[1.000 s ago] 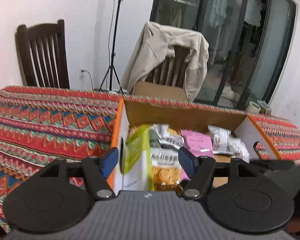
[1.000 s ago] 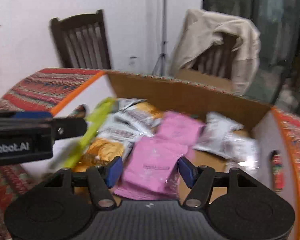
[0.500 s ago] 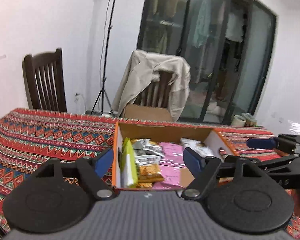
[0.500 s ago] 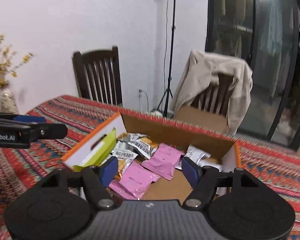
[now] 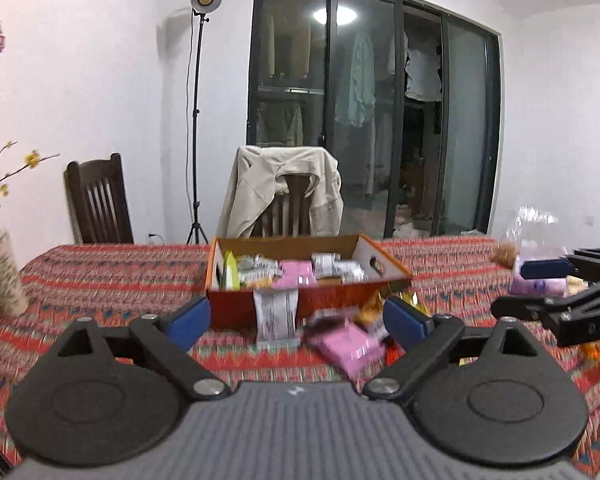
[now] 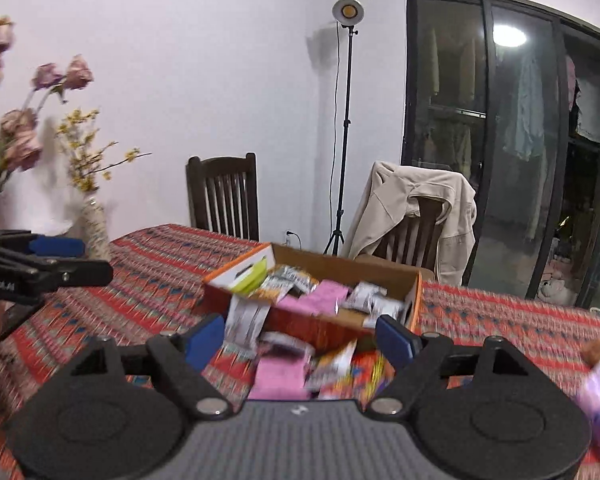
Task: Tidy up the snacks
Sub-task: 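Move both grippers back to the snack pile, then grasp a white packet with the left gripper while the right gripper grasps another white packet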
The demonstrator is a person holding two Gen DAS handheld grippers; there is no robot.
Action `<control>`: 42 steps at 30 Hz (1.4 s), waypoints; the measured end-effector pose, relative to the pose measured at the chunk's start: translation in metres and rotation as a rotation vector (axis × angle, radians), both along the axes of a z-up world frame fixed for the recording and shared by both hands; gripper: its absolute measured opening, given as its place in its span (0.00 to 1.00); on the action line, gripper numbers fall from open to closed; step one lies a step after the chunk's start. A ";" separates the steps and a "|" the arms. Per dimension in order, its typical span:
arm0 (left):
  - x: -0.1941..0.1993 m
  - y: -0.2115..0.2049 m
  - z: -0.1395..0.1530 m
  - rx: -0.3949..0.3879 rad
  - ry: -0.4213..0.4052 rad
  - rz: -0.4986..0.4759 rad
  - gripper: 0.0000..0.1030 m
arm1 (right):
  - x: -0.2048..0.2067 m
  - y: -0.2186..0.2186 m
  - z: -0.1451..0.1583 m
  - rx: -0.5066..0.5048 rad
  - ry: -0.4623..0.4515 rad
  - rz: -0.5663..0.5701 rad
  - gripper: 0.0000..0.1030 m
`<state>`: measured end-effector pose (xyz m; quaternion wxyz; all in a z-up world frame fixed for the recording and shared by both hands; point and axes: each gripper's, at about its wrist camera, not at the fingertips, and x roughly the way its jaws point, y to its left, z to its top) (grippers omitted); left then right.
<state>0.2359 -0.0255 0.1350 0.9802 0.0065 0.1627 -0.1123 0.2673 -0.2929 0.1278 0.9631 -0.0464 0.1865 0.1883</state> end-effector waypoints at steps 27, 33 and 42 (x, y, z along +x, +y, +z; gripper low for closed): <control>0.001 0.011 -0.091 -0.048 0.270 0.079 0.95 | -0.066 0.001 -0.093 0.068 0.158 -0.090 0.84; 0.062 0.009 -0.088 -0.027 0.215 0.067 0.94 | -0.020 0.017 -0.084 0.051 0.129 -0.053 0.83; 0.208 -0.020 -0.112 0.050 0.167 0.038 0.93 | 0.048 0.030 -0.076 0.108 0.135 -0.059 0.82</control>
